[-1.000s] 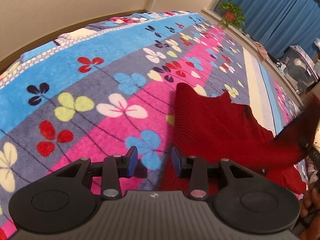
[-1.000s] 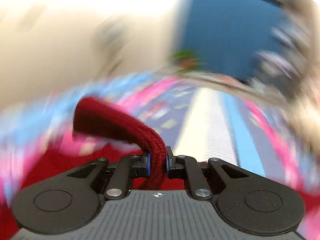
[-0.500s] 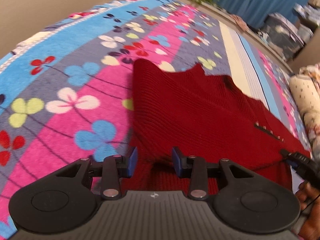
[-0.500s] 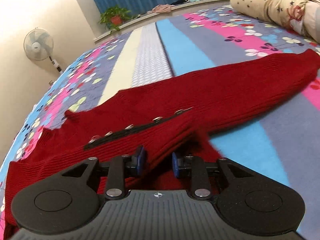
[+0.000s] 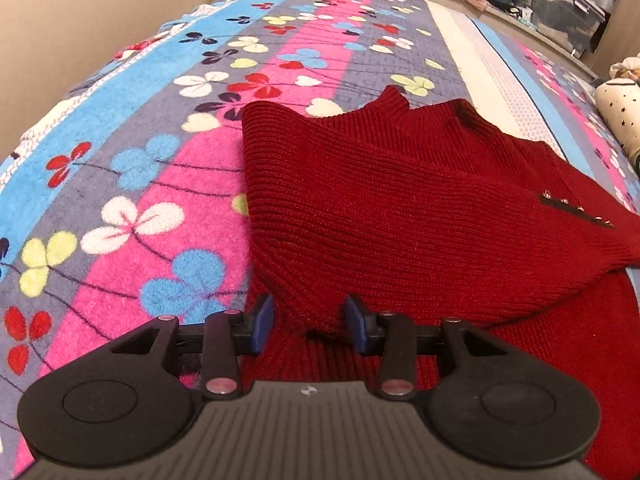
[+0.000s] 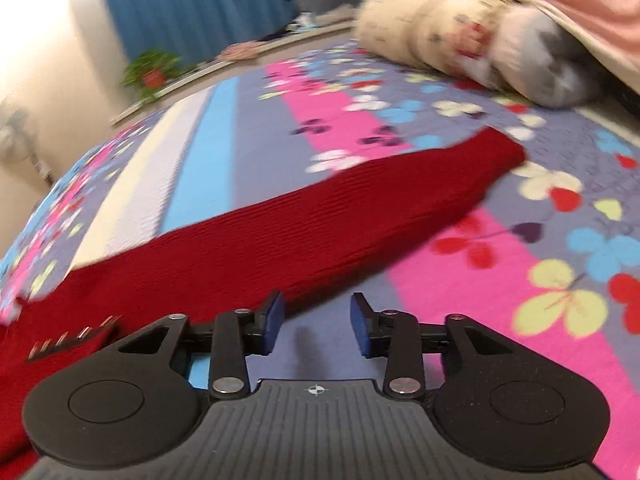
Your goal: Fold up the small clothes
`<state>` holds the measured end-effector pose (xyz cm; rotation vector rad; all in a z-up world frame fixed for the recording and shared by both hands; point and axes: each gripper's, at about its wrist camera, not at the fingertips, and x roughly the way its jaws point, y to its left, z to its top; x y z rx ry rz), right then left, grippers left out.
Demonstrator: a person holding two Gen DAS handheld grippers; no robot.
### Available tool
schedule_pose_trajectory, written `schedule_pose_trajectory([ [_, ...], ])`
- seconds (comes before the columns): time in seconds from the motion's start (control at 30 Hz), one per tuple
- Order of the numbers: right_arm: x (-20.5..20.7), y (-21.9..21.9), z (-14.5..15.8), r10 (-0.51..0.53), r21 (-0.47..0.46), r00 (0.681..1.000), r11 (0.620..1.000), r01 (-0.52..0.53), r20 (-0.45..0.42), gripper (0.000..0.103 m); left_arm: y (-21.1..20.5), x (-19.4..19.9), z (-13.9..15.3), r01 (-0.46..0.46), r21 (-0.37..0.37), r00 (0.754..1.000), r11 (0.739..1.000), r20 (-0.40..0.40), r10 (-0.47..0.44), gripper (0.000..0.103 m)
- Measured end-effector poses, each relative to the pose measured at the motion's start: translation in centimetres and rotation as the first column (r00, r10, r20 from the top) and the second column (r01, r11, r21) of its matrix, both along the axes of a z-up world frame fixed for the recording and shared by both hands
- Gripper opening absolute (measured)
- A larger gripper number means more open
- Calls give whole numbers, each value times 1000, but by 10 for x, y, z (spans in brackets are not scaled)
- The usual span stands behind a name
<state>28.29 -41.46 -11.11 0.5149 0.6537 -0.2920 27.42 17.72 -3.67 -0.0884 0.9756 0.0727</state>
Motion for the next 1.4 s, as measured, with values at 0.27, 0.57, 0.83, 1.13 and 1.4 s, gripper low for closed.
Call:
schedule_pose_trajectory([
  [0.27, 18, -76, -31, -210, 360, 977, 916, 180, 45, 55, -4, 2, -2, 25, 29, 1000, 999, 6, -25, 46],
  [0.57, 65, -5, 24, -222, -160, 968, 958, 240, 121, 13, 0, 5, 0, 24, 2, 1000, 1000, -4, -24, 46],
  [0.83, 14, 288, 90, 612, -435, 699, 779, -452, 370, 14, 15, 1, 8, -26, -50, 1000, 998, 7, 26, 46],
  [1.13, -28, 367, 21, 837, -208, 547, 537, -817, 12, 34, 53, -11, 28, -147, -149, 987, 978, 45, 155, 46],
  [1.4, -44, 238, 35, 607, -250, 790, 755, -606, -81, 37, 34, -6, 33, -90, -246, 987, 965, 108, 120, 46],
])
